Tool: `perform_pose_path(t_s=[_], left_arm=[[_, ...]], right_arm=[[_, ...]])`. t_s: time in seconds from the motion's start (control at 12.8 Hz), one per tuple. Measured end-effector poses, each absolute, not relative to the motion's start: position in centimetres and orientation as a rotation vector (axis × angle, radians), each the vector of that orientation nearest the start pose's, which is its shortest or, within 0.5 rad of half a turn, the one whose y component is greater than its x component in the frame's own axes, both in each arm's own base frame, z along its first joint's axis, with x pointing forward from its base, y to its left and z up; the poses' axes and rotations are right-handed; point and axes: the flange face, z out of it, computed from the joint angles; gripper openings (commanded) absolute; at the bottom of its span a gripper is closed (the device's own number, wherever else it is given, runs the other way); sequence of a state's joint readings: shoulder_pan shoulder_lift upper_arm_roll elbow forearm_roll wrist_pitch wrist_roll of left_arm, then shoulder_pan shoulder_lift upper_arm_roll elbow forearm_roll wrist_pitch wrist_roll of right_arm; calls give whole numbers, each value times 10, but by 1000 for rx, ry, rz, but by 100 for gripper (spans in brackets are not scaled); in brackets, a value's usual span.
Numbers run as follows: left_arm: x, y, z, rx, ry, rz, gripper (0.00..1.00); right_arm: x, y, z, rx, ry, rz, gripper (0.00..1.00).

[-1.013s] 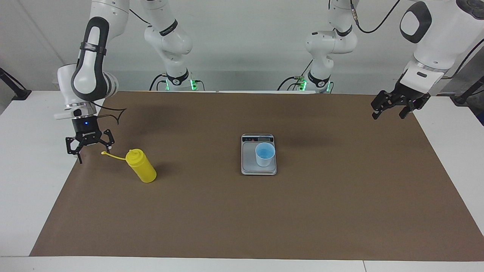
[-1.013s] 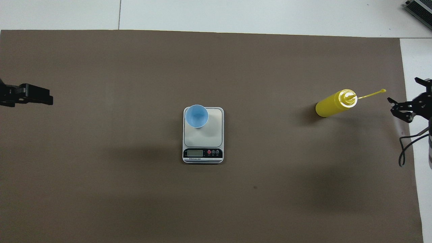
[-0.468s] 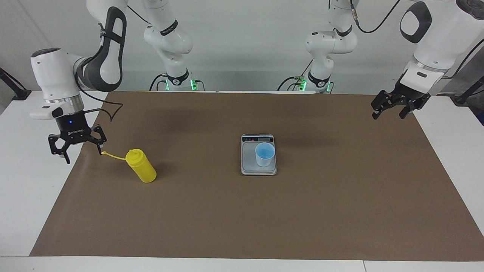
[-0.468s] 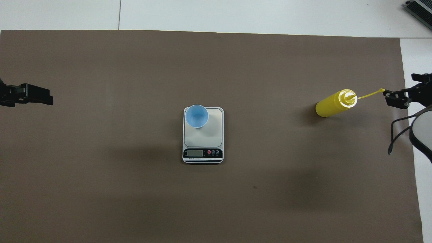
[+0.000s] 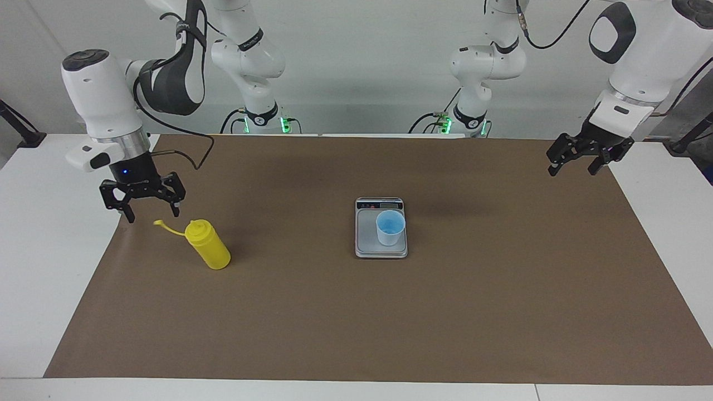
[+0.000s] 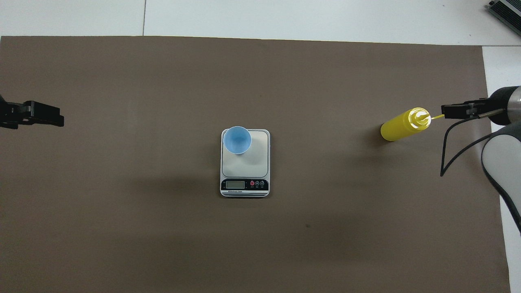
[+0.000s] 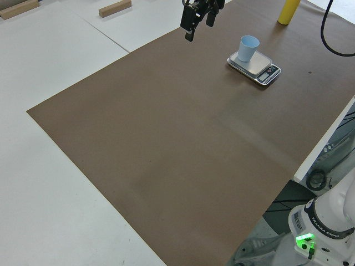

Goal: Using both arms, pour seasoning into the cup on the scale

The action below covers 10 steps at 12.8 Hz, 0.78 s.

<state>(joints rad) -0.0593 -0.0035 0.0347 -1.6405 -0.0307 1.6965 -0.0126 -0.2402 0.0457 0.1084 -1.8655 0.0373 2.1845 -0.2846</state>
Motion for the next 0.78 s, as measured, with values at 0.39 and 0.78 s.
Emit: perform_pose_path(t_s=[0.39, 0.78], left_arm=[[564, -17, 605, -3172, 14, -93, 100], [564, -17, 605, -3172, 14, -93, 100]], right_arm=[[592, -31, 569, -3173, 176, -261, 100], [571, 7, 592, -3156, 351, -155, 100]])
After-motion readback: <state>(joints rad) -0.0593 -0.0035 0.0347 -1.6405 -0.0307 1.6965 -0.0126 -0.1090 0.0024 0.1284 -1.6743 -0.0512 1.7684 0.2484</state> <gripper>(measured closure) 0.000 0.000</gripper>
